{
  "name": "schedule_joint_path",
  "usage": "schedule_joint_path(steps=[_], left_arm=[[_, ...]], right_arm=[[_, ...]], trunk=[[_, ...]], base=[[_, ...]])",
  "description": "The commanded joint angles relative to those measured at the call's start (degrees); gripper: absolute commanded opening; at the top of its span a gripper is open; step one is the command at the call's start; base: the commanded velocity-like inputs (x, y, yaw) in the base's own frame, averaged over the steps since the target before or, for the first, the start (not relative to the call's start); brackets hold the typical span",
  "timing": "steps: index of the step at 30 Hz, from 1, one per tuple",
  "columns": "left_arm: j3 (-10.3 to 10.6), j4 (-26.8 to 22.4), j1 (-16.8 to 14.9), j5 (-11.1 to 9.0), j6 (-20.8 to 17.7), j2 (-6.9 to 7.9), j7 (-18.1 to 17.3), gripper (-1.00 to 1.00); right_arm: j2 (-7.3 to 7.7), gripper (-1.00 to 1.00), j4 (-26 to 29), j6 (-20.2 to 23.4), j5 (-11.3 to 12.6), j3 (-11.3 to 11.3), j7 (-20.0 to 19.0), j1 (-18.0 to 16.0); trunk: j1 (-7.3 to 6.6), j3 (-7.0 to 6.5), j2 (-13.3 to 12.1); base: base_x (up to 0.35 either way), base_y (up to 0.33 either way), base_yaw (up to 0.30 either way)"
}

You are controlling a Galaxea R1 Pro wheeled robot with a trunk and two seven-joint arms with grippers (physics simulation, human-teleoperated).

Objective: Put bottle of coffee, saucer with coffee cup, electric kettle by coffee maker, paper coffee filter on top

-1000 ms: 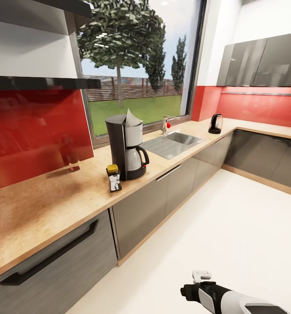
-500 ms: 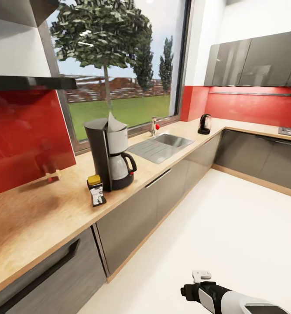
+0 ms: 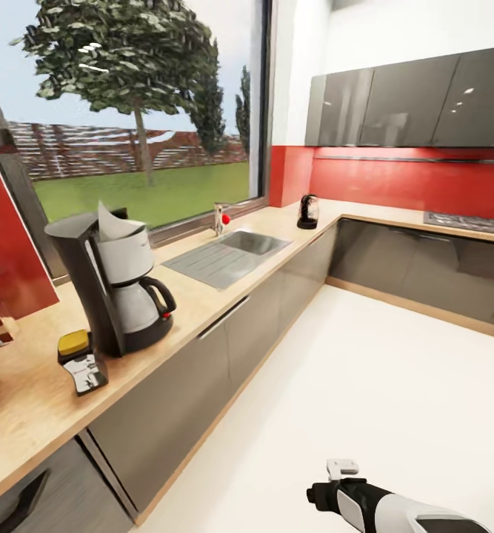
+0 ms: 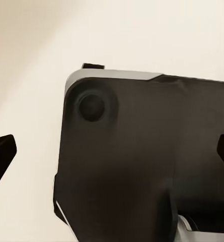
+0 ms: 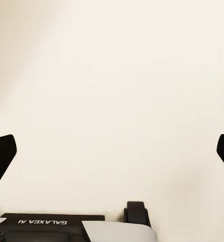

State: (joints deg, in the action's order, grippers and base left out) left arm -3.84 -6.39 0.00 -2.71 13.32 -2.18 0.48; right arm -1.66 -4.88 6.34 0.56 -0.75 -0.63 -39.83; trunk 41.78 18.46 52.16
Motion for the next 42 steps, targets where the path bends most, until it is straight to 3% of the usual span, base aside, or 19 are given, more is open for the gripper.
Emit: schedule_joint_path(steps=[1,22,42], left_arm=[[-0.4,0.0,0.0,-0.2,0.1,-0.11,0.0,1.0],[-0.4,-1.5,0.0,-0.2,0.0,-0.23,0.0,1.0],[-0.3,-1.5,0.0,-0.2,0.0,-0.24,0.0,1.0]], right_arm=[[-0.01,1.0,-0.1,0.1,0.1,-0.1,-0.1,-0.1],[-0.06,1.0,-0.1,0.1,0.1,-0.1,0.0,-0.1],[-0.09,1.0,-0.1,0.1,0.1,0.0,0.0,-0.1]], trunk=[[0.03,0.06,0.0],[0.03,0.06,0.0],[0.03,0.06,0.0]], base=[[0.286,-0.215,-0.252],[0.286,-0.213,-0.242],[0.328,-0.119,-0.007]])
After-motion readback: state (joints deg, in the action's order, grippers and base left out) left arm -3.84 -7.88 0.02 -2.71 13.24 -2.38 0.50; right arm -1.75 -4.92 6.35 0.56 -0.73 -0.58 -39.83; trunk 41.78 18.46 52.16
